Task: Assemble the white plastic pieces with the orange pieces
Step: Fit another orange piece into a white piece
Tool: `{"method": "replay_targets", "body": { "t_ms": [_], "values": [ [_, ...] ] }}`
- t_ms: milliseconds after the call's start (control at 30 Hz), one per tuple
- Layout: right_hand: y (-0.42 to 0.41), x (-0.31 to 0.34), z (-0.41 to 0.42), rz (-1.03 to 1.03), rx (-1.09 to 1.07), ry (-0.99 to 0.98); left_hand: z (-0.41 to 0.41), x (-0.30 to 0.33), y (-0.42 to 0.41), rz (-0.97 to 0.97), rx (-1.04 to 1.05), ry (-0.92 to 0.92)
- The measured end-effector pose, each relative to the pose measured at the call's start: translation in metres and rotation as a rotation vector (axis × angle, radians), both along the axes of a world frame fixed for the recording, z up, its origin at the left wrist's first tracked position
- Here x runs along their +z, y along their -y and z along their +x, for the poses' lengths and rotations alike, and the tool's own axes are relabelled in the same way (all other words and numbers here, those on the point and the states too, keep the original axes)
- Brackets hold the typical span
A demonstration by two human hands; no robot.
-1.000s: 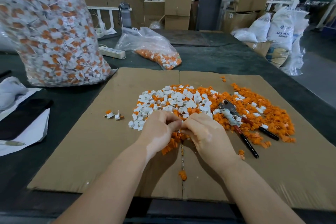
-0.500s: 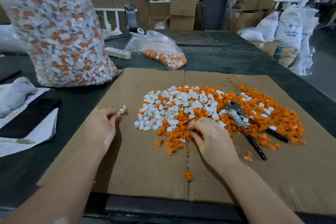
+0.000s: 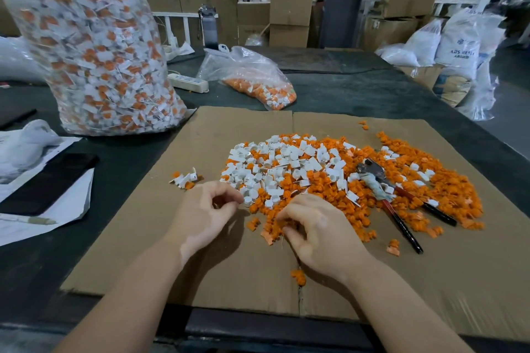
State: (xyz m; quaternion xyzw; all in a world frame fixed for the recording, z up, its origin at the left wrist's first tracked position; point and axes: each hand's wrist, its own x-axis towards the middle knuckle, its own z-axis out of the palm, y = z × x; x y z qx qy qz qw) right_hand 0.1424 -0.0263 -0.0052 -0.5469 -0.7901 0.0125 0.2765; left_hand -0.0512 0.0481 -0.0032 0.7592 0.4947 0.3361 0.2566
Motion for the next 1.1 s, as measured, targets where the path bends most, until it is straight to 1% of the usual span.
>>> {"method": "replay_targets", "body": {
  "t_ms": [67, 167, 433, 600, 700, 767, 833, 900, 1000, 1033, 1100],
  "values": [
    [0.001, 0.001, -0.004, -0.012, 0.056, 0.024, 0.0, -0.002, 0.0, -0.019, 0.047, 0.013],
    [-0.001, 0.0, -0.009, -0.024, 0.104, 0.117, 0.003, -0.006, -0.004, -0.045, 0.139, 0.067],
    [-0.005, -0.004, -0.005, 0.041, 0.018, 0.244, 0.015, -0.013, -0.012, -0.055, 0.217, 0.055],
    [-0.004, -0.011, -0.001, 0.102, -0.037, 0.148, 0.023, -0.013, -0.018, -0.058, 0.242, 0.0],
    [-0.005, -0.012, 0.004, 0.146, -0.095, 0.048, 0.029, -0.009, -0.015, -0.039, 0.274, 0.062],
    [-0.007, -0.011, 0.008, 0.194, -0.151, -0.031, 0.035, -0.002, -0.009, -0.027, 0.228, 0.136],
    [-0.008, -0.012, 0.011, 0.23, -0.227, -0.112, 0.04, 0.004, -0.001, -0.044, 0.136, 0.187],
    [-0.007, -0.012, 0.013, 0.24, -0.295, -0.204, 0.045, 0.006, 0.009, -0.107, 0.011, 0.194],
    [-0.005, -0.013, 0.015, 0.249, -0.338, -0.27, 0.05, 0.004, 0.022, -0.233, -0.187, 0.166],
    [-0.004, -0.013, 0.016, 0.246, -0.348, -0.29, 0.053, 0.003, 0.025, -0.248, -0.22, 0.15],
    [-0.003, -0.014, 0.016, 0.238, -0.36, -0.328, 0.058, 0.0, 0.024, -0.222, -0.218, 0.127]
  ]
}}
